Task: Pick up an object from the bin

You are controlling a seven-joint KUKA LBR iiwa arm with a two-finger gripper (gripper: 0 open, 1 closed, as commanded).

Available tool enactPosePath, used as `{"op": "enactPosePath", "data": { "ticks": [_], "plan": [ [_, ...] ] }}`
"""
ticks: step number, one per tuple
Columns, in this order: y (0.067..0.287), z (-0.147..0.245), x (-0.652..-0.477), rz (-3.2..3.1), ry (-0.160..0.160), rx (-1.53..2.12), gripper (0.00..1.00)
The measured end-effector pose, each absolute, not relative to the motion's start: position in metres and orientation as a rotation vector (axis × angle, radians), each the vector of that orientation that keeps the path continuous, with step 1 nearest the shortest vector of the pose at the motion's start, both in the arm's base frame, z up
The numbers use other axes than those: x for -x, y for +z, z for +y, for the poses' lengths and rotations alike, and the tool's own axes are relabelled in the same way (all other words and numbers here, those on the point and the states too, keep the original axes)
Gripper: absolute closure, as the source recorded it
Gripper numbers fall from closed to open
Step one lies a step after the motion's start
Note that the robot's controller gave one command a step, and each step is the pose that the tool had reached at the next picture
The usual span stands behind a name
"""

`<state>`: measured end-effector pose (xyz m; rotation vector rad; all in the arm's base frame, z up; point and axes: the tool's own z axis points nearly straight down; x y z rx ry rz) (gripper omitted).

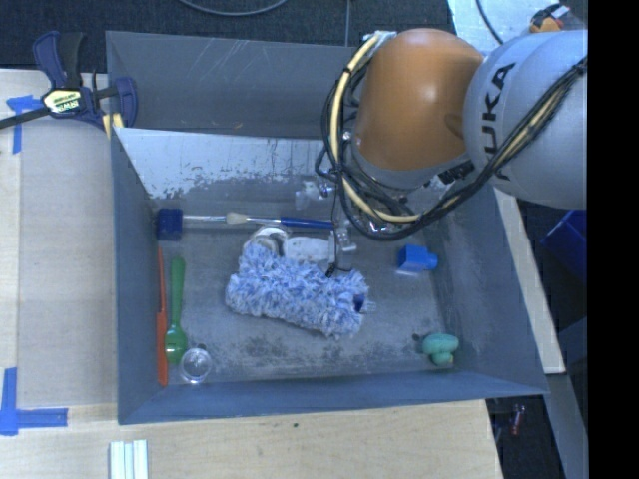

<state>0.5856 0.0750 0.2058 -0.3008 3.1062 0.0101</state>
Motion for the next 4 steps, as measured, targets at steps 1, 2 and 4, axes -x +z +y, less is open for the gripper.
{"op": "enactPosePath", "data": {
  "ticks": [1,2,4],
  "plan": [
    [0.094,0.071,-0.597,3.116,0.008,0.274,0.00],
    [0.118,0.085,-0.586,3.096,0.008,0.358,0.00],
    [0.096,0.068,-0.573,3.094,0.012,0.284,1.00]
  ]
}}
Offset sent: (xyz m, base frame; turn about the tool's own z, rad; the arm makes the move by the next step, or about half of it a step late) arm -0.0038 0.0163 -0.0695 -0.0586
